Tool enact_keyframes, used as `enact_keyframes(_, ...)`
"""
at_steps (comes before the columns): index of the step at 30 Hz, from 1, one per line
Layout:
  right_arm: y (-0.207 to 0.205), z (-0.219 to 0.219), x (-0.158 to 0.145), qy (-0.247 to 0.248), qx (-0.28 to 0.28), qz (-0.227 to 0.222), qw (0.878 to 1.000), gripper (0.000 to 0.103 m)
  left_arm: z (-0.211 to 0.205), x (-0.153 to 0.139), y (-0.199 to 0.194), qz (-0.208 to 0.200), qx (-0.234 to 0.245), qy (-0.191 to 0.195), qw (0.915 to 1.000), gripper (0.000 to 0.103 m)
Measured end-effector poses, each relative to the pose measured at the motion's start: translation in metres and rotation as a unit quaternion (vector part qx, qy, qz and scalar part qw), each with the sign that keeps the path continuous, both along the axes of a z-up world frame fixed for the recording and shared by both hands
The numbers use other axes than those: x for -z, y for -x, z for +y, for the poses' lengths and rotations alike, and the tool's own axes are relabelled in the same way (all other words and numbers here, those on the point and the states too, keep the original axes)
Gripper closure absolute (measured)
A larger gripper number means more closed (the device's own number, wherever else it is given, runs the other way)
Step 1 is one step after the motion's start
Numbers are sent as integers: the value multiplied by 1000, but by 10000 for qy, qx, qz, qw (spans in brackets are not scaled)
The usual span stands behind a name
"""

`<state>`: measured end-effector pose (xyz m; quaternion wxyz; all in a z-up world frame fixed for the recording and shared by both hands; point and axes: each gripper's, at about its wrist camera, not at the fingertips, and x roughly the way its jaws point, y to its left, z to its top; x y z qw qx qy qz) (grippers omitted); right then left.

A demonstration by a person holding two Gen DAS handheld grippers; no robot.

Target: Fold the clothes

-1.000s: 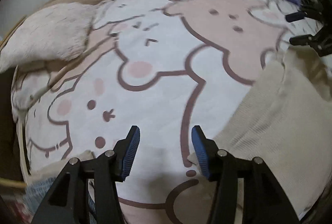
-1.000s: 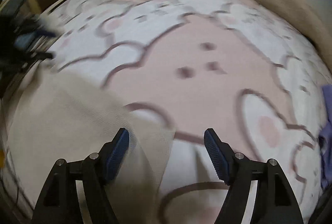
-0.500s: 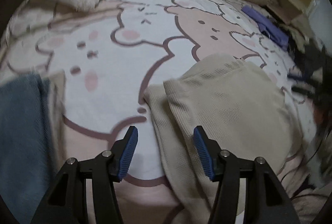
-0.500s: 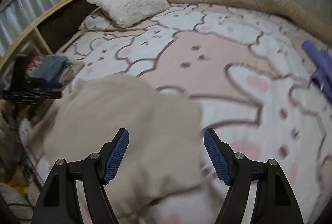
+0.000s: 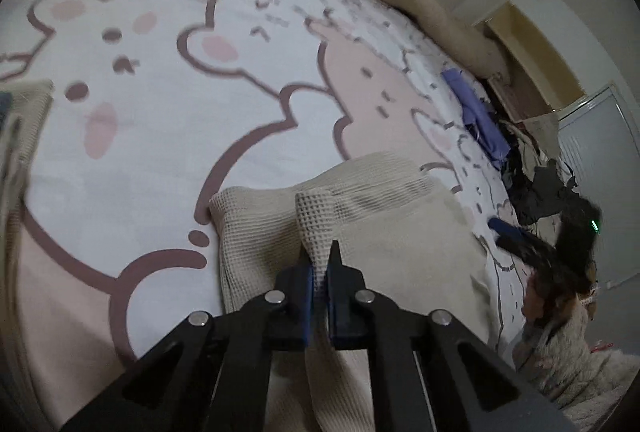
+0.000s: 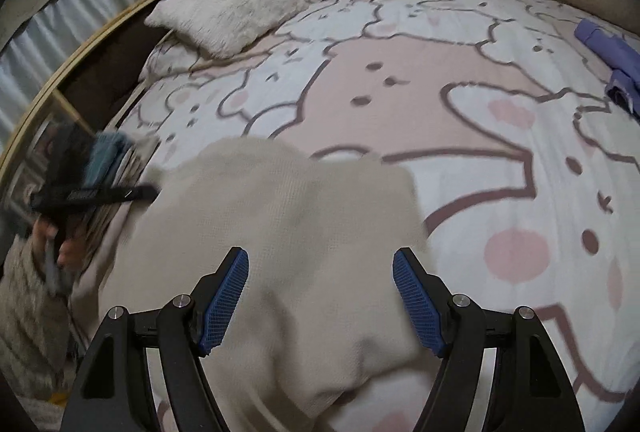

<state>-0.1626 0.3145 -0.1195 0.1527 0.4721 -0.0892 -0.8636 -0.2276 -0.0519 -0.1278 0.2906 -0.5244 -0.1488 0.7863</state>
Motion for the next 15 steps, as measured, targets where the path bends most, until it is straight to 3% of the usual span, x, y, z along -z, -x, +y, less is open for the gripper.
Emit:
enact_keyframes(4,41,20,7,-100,242,-43,9996,29,-5,-11,-7,64,-55,-141,9999,97)
enact_keyframes(7,73,32,32,411,258,-619,9969,29,-4,-10,-5,28,-64,-87,9999,97)
enact_keyframes(8,80,35,41,589,265,-792,9948,33,-4,-8,-4,7,-84,-71,9999,97)
enact_keyframes(9,82,36,45,713,289,-857,9933,54,-4,-6,-3,-24,-122,-76,9999,97)
enact_keyframes(11,84,38,53,930,349,-918,9908,81,-5,-4,-2,-66,-209,-118,9997,97)
enact_keyframes(12,85,39,56,1037,378,-948,9894,88,-7,-7,-5,-23,-266,-194,9995,97)
enact_keyframes(15,67,40,33,1032,391,-446,9929,95,-11,-24,-17,209,-408,-408,9981,98)
